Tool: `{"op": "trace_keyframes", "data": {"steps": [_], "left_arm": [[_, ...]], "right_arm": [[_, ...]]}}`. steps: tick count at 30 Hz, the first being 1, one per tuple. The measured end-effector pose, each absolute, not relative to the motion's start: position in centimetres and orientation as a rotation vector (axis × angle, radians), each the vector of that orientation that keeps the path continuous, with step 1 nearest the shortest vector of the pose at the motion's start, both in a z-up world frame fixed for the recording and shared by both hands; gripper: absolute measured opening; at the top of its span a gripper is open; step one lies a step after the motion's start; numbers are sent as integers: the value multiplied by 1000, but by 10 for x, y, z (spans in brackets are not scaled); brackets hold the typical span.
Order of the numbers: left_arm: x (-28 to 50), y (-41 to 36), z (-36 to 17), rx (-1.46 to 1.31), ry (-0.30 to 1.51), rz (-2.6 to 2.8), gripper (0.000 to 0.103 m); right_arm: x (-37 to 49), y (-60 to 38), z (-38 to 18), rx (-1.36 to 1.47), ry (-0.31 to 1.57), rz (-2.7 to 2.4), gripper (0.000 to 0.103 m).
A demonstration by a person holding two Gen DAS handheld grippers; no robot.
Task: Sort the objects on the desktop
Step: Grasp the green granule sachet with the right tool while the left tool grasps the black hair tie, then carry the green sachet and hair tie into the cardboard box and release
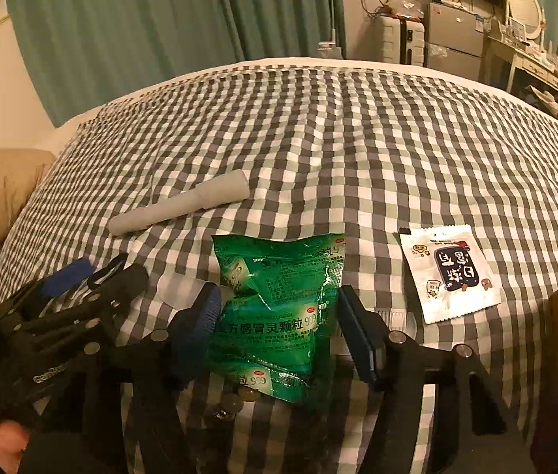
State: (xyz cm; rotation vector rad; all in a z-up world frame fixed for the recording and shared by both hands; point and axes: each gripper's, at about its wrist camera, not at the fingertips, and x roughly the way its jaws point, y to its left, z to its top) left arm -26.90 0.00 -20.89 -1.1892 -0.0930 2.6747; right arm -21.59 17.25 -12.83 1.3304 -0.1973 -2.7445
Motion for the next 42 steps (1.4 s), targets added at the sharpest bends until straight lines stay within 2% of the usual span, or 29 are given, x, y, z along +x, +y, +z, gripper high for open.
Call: {"op": "trace_keyframes", "data": {"steps": [1,2,3,4,6,17,21,28,34,36,39,42], "left_arm": [[-269,1,-209,-1186,-82,2664,37],[-269,2,-208,-1179,-79,2654,30],[-267,2,-207,-1165,-80,2635,16],[-265,4,-206,-1158,-68,2627,11],[-263,10,-202,-1136,-10,2633,8],[-221,3,-172,-1095,-53,2623,6],[-190,2,-150,-1035,-44,2620,6],[-131,8,-96,-948,-146,2583,6],[-105,79,-21,-783,-111,2471,6],[-98,110,1,-731,-87,2425,6],[-91,161,23,-685,-64,2331,6],[-90,212,32,-674,-16,2254,6]], "right_arm": [[-215,173,-127,1327,-204,-2746,48],[-213,173,-126,1314,-208,-2749,43],[-212,174,-123,1303,-210,-2748,42],[-211,174,-121,1301,-208,-2745,40],[-208,173,-119,1297,-205,-2737,39],[-169,181,-82,1251,-261,-2730,38],[-143,188,-53,1179,-271,-2749,38],[-84,230,8,1038,-379,-2841,38],[-39,288,62,1001,-484,-2875,38],[-26,311,80,996,-460,-2919,38],[-18,341,91,1037,-421,-3004,39],[-18,372,86,1085,-463,-3023,39]]}}
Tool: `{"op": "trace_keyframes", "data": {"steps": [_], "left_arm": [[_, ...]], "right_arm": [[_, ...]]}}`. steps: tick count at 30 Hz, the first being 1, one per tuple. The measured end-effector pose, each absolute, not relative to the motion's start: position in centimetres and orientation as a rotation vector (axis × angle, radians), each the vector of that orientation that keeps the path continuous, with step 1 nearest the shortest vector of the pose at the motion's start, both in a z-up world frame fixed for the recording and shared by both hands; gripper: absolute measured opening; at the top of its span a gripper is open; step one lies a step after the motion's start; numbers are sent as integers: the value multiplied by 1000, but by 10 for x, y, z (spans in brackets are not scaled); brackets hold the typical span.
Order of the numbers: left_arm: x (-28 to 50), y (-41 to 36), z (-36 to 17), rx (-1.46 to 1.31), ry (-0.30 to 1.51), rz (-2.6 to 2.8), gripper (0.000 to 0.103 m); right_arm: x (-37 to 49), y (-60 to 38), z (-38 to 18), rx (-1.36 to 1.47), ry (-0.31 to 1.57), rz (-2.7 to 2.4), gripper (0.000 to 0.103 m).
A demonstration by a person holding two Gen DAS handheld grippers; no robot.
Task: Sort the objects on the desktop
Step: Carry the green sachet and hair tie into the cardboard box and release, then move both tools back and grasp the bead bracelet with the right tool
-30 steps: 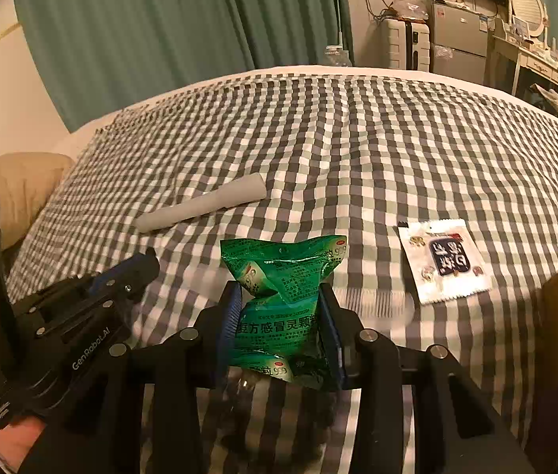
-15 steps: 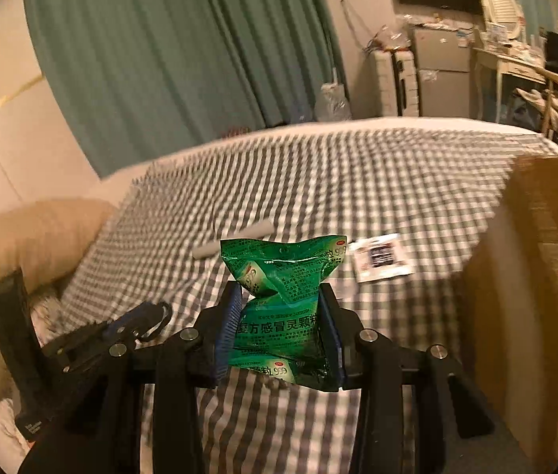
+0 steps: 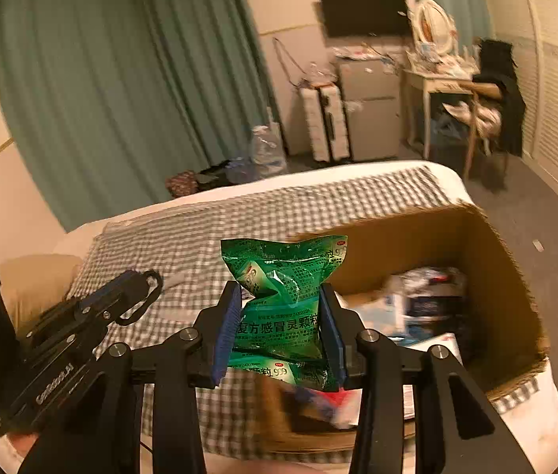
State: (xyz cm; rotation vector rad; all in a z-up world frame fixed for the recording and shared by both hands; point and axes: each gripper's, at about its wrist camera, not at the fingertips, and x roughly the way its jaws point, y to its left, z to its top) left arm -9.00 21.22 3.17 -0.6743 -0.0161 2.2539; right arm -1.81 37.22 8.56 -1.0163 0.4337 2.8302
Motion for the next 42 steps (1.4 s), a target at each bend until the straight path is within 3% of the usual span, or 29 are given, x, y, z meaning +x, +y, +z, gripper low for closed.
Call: {"op": "trace_keyframes", "data": {"steps": [7,11,12,13,15,16,24,30,35,42], "left_arm": [[-102,294,7,-775,22,2127,6],[-110,313,-13,-848,72,2124,13],[-111,309,-18,-867,82,2131,27],[-112,309,-20,-884,88,2145,53],[-120,301,-20,-905,62,2183,85],[-120,290,-19,-897,29,2196,91],[-131,193,31,-846,-119,2344,103],[-127,79,50,-769,-75,2617,103],[-123,2,7,-843,-35,2820,103],[-132,-26,-93,-982,-126,2897,103]], "right_arm": [[-17,425,44,-1070,519,2717,41],[-14,449,30,-1046,567,2675,67],[-13,452,29,-1041,574,2670,67],[-12,453,29,-1033,579,2664,67],[-8,455,32,-998,589,2659,67],[-7,456,33,-986,596,2664,67],[12,424,68,-902,574,2751,67],[9,356,94,-856,517,2917,73],[-17,279,78,-997,426,3042,73],[-62,201,-7,-1252,358,3043,73]]}}
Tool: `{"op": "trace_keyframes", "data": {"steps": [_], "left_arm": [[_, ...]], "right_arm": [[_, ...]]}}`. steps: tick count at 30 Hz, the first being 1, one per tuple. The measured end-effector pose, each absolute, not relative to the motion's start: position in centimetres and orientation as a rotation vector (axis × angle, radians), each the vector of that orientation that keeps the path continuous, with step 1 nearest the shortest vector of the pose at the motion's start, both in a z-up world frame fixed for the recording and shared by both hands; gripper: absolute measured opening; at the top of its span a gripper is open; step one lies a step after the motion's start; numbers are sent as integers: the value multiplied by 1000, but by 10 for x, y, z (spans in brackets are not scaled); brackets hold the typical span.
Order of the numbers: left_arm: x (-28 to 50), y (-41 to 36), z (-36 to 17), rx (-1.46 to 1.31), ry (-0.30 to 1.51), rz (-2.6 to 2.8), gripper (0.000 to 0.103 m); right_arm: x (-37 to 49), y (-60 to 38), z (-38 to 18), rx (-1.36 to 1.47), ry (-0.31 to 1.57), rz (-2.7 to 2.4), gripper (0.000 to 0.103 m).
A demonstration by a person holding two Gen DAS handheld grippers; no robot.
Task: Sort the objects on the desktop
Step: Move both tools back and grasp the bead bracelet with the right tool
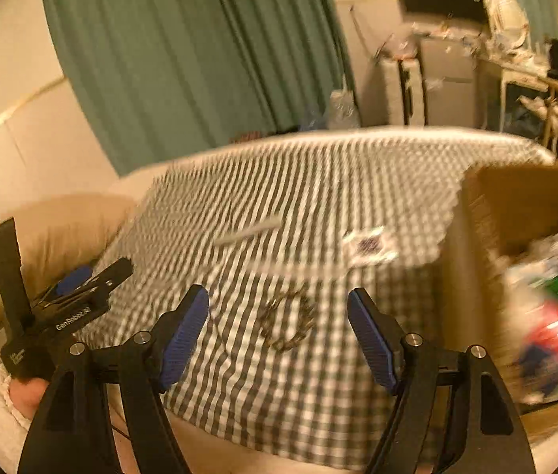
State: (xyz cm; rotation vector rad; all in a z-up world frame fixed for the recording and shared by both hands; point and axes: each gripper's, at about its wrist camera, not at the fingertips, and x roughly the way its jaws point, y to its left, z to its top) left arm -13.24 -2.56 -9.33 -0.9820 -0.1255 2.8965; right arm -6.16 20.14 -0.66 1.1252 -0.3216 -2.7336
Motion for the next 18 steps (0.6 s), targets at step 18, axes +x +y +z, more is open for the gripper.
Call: {"op": "trace_keyframes", "data": {"steps": [18], "left_arm": [[-185,-43,-165,-1210,-192,2898,103]], "right_arm": [[-153,151,-136,1594,-88,-2588,80]]}}
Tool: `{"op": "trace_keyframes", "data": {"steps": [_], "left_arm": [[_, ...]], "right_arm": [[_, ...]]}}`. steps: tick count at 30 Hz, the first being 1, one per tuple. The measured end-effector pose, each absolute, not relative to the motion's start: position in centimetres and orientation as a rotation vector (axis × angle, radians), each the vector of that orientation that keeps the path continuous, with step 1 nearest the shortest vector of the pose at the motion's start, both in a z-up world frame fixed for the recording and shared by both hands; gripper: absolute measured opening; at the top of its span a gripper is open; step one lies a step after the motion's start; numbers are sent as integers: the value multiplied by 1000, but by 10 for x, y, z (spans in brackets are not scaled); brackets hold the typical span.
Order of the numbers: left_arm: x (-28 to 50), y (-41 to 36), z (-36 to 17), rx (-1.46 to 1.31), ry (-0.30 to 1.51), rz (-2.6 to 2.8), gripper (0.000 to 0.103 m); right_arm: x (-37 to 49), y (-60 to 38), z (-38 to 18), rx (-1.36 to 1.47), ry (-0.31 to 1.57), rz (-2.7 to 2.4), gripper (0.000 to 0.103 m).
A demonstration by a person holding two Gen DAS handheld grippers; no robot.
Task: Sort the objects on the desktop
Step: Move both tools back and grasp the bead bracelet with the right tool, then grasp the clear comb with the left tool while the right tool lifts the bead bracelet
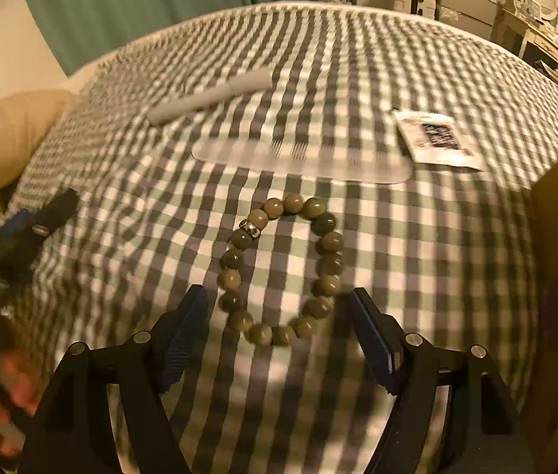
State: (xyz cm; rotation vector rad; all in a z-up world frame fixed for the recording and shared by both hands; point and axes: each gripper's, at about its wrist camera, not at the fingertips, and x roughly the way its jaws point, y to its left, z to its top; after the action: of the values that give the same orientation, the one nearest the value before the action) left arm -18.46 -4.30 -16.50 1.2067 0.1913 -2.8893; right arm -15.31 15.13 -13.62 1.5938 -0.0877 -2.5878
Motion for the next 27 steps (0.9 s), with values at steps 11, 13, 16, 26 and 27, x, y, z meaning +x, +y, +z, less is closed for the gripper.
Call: {"op": "trace_keyframes", "data": {"steps": [11,13,16,26,27], "left_arm": [[-185,-78,-170,1251,548,-2842,103],[-183,-71,-169,1256,516,-2867,103],[-180,-57,-167,1285,449,-2934,103],[-182,37,-166,1437,-187,-3218,103],[-184,43,-166,1433,-233,-3233,103]], "right_arm": [[-156,145,-131,1522,4,-2707,23],[-150,157,-124,1503,-54,-2699,23],[-142,176,-102,1438,-129,-2734,23],[-133,234,-77,1348,-372,-2754,5],[-135,239,-81,1366,-422,-2733,5]]}}
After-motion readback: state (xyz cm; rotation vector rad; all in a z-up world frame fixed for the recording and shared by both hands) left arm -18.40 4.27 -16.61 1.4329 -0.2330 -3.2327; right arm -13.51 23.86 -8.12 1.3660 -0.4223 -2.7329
